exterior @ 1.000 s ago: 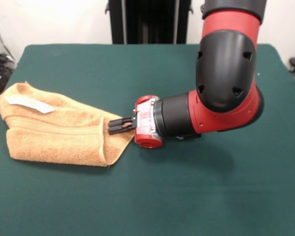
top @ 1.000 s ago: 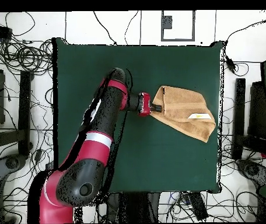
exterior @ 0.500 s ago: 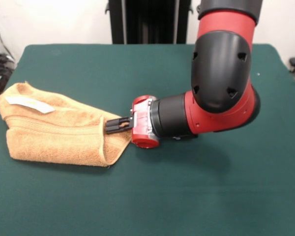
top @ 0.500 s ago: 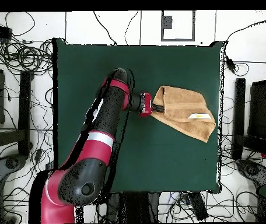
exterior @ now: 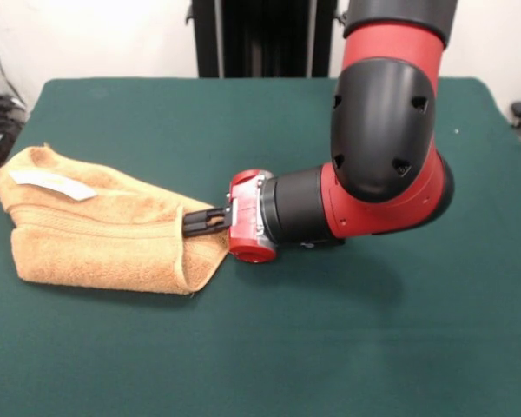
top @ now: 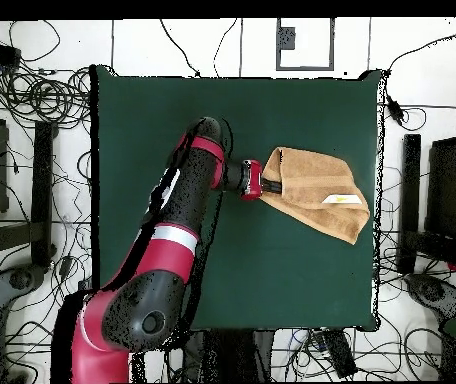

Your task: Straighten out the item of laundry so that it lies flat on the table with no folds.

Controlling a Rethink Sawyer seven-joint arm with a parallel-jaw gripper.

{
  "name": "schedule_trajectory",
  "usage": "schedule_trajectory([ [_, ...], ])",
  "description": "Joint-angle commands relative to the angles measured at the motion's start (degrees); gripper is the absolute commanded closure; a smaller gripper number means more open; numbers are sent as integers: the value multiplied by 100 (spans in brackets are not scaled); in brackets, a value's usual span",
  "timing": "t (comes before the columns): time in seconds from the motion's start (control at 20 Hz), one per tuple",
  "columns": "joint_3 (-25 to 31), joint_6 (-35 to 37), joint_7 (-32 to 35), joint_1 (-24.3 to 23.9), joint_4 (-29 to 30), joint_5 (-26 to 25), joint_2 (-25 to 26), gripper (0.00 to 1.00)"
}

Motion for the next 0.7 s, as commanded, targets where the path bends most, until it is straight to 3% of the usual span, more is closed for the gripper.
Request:
schedule_trajectory([
  [0.05, 232, 219, 1614, 3, -87, 324, 213, 100],
  [0.7, 41, 346, 1604, -75, -67, 229, 294, 100],
])
